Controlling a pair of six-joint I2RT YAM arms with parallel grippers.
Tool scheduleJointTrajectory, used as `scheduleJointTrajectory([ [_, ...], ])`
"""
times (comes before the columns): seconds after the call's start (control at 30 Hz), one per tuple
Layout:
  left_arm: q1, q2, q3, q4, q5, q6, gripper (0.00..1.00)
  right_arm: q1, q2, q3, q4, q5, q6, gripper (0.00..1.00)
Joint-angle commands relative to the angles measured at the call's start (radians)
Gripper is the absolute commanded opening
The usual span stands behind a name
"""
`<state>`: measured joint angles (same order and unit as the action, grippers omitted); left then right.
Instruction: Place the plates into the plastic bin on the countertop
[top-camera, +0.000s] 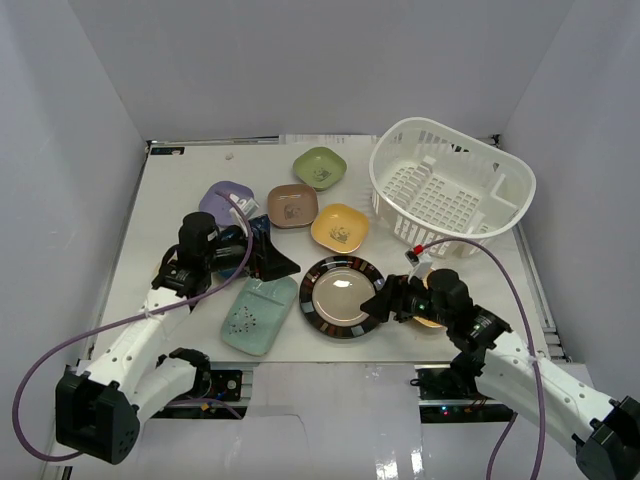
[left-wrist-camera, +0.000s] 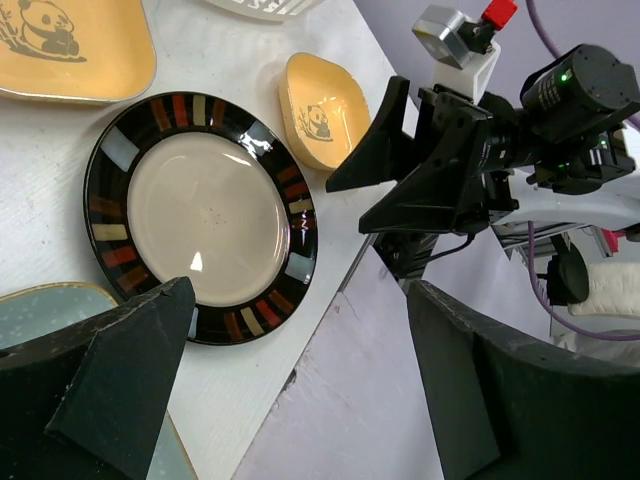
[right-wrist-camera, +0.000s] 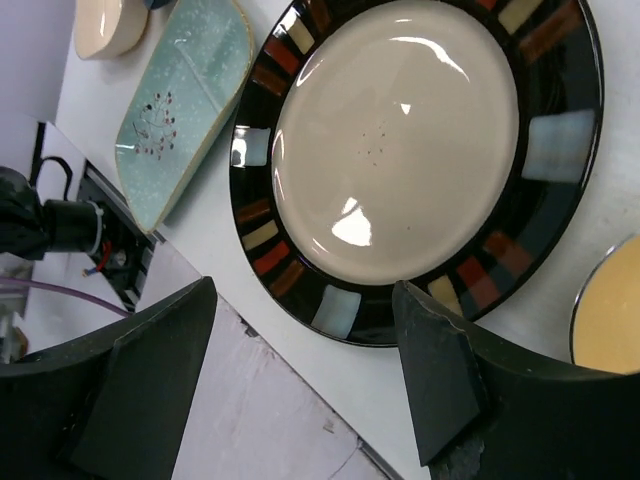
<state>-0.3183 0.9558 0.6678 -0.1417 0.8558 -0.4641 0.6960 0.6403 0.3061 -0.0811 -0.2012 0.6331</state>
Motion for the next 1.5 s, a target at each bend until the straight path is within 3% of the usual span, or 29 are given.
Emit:
scheduleJointTrajectory([
  [0.0, -0.004, -0.035, -0.001, 0.019, 0.002, 0.008, 0.98, 0.013, -0.091, -0.030, -0.015, 0.061, 0.174, 0.77],
  [0.23, -0.011, -0.075, 0.000, -0.039, -0.055, 0.061, 0.98, 0.014, -0.152, -0.015, -0.178, 0.161, 0.240, 0.78],
  [0.43, -0.034, -0.098, 0.006, -0.050, -0.064, 0.076, 0.98, 0.014, -0.169, -0.048, -0.191, 0.190, 0.296, 0.79],
  [0.57, -0.047, -0.115, 0.006, -0.052, -0.067, 0.079, 0.98, 0.013, -0.179, -0.119, -0.143, 0.197, 0.368, 0.79],
  [0.7, -0.062, -0.118, 0.007, -0.053, -0.080, 0.079, 0.98, 0.014, -0.156, -0.222, 0.040, 0.195, 0.465, 0.79],
  [0.87, -0.074, -0.112, 0.009, -0.059, -0.092, 0.079, 0.98, 0.034, -0.004, -0.257, 0.204, 0.222, 0.508, 0.76],
  [1.13, -0.077, -0.106, 0.010, -0.064, -0.104, 0.081, 0.98, 0.059, 0.147, -0.300, 0.423, 0.304, 0.576, 0.60],
  [1.47, -0.077, -0.107, 0.016, -0.062, -0.133, 0.079, 0.98, 0.063, 0.128, -0.403, 0.472, 0.364, 0.616, 0.17],
])
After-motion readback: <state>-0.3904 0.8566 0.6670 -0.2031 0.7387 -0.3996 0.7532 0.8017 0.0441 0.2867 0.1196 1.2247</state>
